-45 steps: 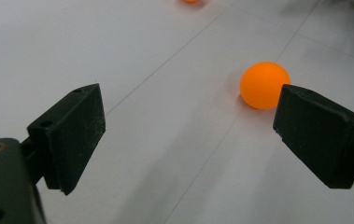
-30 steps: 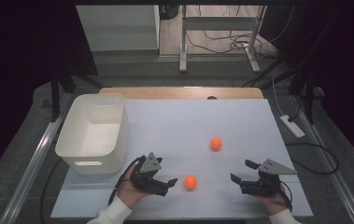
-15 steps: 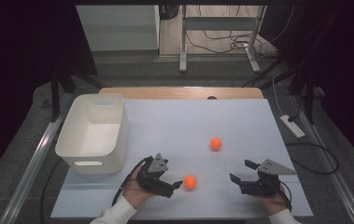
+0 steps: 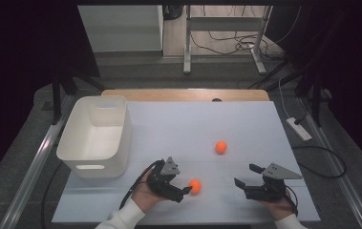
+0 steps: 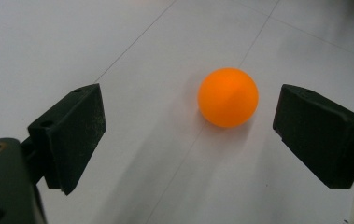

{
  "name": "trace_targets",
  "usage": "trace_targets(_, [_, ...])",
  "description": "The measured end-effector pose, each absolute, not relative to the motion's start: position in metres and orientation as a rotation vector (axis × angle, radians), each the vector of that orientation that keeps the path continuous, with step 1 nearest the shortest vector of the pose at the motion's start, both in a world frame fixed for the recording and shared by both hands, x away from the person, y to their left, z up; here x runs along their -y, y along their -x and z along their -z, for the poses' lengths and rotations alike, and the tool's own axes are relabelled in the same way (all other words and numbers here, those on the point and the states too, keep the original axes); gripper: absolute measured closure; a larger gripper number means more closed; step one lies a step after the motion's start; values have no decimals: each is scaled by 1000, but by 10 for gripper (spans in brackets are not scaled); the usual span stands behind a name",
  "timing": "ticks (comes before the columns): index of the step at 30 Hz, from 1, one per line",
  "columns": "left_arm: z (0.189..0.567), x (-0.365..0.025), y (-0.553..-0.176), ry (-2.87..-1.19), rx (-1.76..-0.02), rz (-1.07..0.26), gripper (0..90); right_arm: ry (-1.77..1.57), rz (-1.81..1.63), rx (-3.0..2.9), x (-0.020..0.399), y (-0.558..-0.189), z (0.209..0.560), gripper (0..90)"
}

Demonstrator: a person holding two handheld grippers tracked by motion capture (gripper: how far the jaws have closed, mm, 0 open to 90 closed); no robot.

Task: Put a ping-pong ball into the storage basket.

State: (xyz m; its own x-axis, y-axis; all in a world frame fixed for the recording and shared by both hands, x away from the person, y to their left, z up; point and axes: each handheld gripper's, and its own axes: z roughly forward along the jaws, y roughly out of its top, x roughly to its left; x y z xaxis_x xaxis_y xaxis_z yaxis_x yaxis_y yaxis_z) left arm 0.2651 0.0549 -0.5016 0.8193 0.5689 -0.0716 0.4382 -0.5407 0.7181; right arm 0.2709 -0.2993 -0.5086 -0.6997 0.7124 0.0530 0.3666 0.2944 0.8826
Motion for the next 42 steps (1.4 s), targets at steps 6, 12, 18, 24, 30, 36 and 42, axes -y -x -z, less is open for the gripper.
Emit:
trace_targets(6, [502,-50,-266,-2241,-723,-202,103,-975,-1367,-2215,299,-270,508,160])
trace_targets(12, [501,-45,-267,-2252,-710,-193,103,-974,-1364,-2215,299,-270,508,160])
trace_targets(18, [502,-41,-268,-2259,-705,-184,103,-973,-1367,-2213,300,-270,508,160])
trace_targets(24, [503,-37,-267,-2261,-703,-175,103,-972,-1367,-2213,300,-269,508,160])
trace_targets(30, [505,-34,-268,-2273,-700,-162,103,-959,-1376,-2209,300,-269,506,159])
trace_targets(36, [508,-31,-269,-2298,-688,-149,102,-961,-1373,-2210,300,-269,507,159])
trace_targets(42, [512,-27,-270,-2320,-682,-137,103,-963,-1370,-2210,300,-269,507,160])
